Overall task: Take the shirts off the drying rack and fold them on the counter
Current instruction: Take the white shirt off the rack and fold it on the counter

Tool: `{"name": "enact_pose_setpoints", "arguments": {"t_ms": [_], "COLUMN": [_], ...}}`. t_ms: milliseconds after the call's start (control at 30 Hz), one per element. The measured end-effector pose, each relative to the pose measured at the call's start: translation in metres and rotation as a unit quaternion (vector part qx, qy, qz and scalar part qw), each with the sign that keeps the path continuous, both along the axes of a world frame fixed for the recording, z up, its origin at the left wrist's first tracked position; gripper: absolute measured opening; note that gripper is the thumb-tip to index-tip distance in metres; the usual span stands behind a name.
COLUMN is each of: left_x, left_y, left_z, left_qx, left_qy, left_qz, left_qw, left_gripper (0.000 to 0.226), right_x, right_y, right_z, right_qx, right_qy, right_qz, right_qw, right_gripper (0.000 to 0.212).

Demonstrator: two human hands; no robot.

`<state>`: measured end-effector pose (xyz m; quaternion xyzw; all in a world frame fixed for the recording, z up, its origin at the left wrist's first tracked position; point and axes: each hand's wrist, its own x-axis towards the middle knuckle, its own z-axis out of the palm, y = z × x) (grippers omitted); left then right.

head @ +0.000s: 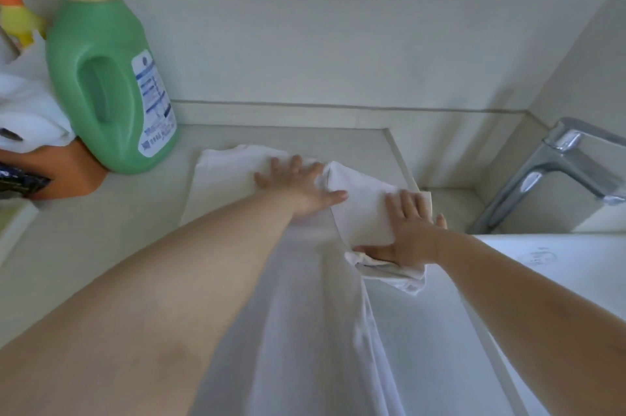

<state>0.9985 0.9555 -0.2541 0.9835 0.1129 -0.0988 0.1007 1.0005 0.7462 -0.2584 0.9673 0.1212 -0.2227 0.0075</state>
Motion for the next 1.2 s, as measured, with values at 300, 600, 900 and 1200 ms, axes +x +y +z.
{"name": "enact_pose_setpoints", "arguments": {"t_ms": [300,600,900,1200], "left_x": [-0.009,-0.078,-0.083,-0.091], "left_y": [-0.022,-0.035,-0.029,-0.026], "left_z": [0.006,-0.006,-0.007,-0.003], "left_qx": [-0.008,0.021,-0.110,-0.008], "left_qy": [-0.008,0.087,-0.058,0.043], "left_qz": [0.009,-0.045,-0.006,-0.079], "left_qw": [1.000,0.995,0.992,0.996], "left_gripper": [0.090,0.103,0.060,0.093], "right_x": [0.000,0.046,0.039,0.019], "right_y": [-0.030,-0.039,-0.029,0.001], "right_z": [0.019,0.004,0.014,0.077], "right_qx": [0.121,0.250,0.156,0.357], "right_qy": [-0.017,-0.031,-0.097,-0.095], "right_qz": [-0.002,-0.170,-0.206,-0.260], "right_qw": [0.993,0.953,0.961,0.892], "right_gripper": [0.127,0.054,0.029,0.021]}}
